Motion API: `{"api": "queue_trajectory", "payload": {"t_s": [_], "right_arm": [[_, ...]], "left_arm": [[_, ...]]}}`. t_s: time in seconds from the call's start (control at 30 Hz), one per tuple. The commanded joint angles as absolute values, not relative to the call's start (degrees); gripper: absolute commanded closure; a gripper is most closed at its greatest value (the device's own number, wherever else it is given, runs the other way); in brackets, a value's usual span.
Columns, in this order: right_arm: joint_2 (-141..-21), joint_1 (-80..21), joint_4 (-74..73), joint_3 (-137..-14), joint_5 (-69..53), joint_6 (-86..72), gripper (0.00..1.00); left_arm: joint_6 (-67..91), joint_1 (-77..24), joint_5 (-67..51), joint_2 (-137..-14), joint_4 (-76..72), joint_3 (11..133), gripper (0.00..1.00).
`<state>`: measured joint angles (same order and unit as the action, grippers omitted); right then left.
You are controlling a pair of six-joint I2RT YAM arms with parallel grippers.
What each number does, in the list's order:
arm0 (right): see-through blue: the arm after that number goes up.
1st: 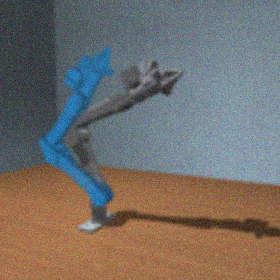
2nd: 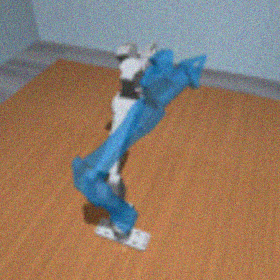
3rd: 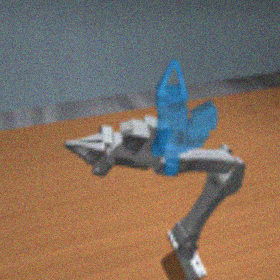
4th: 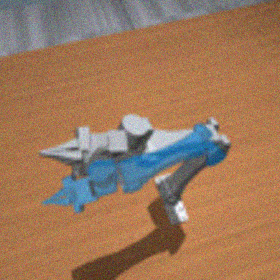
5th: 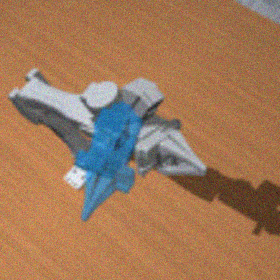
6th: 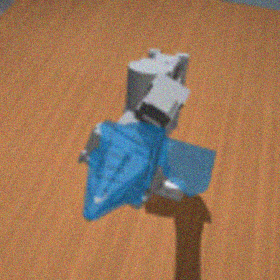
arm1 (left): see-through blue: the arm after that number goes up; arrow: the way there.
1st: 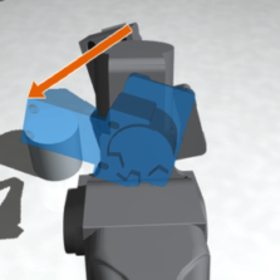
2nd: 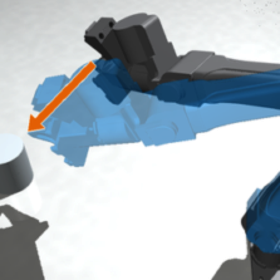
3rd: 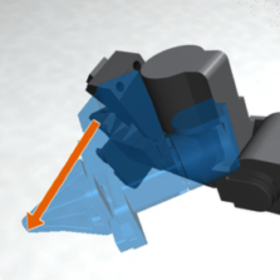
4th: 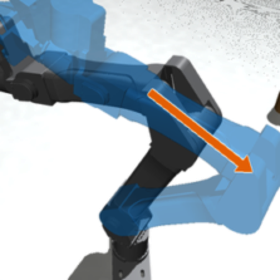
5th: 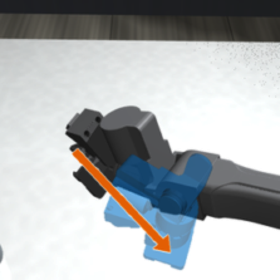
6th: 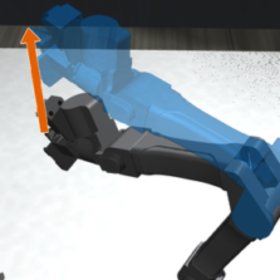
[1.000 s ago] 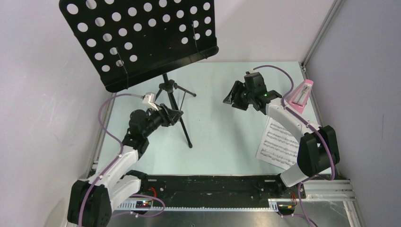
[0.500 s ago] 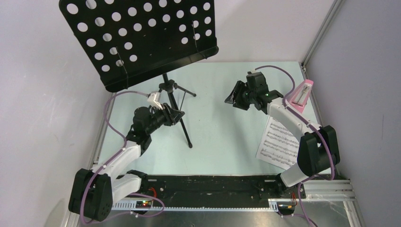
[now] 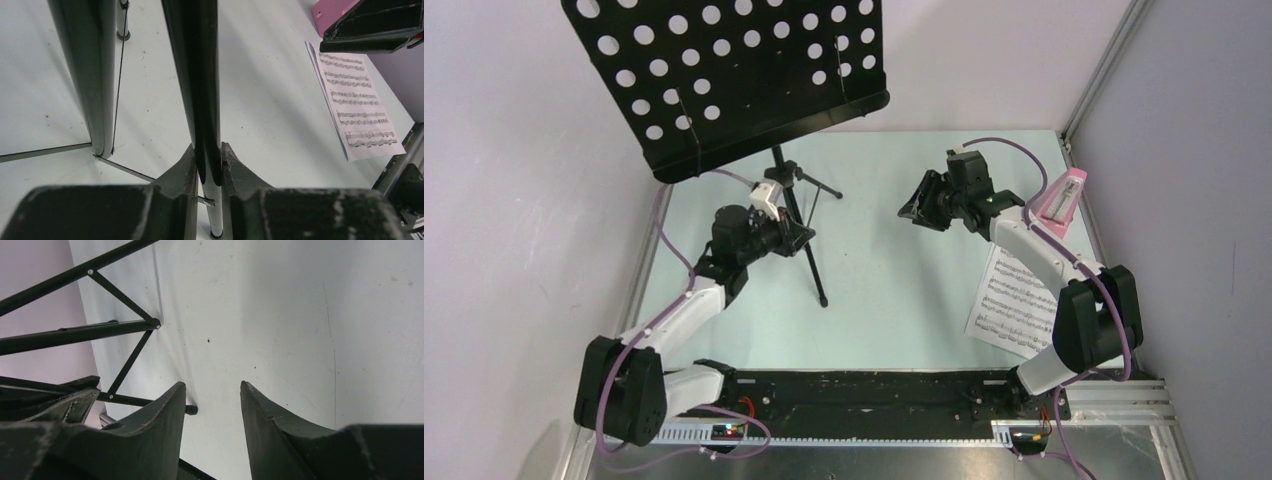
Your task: Set up the instrument practice props
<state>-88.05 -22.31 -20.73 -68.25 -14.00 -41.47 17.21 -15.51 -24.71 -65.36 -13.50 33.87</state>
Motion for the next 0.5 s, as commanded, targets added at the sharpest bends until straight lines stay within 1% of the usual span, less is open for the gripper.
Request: {"api": "queue_trajectory", "payload": {"t_s": [0.0,0.2,0.4,0.47], "right_arm": [[-86.75,-21.96,-19.23,-68.20,-14.11,-41.19,0.51],[-86.84,-21.40,-19.87,-68.22,-13.80,-41.21,0.51],[-87.02,-21.12,-19.76,-68.21,-13.40,-41.14,0.51],[-86.97,-20.98,-19.93,-68.20,-12.88,-41.07,0.51]], "left_arm": [[6.86,-14.67,-24.23,-69.06,-11.65,37.78,0.94],[2.89,-13.88,-25.00,-73.77,-9.76,41.29,0.98],[0.50,-13.35,-24.46,-78.03,-8.99,44.21,0.98],[0.15,-13.17,-24.30,-79.24,-8.86,45.34,0.97]]}}
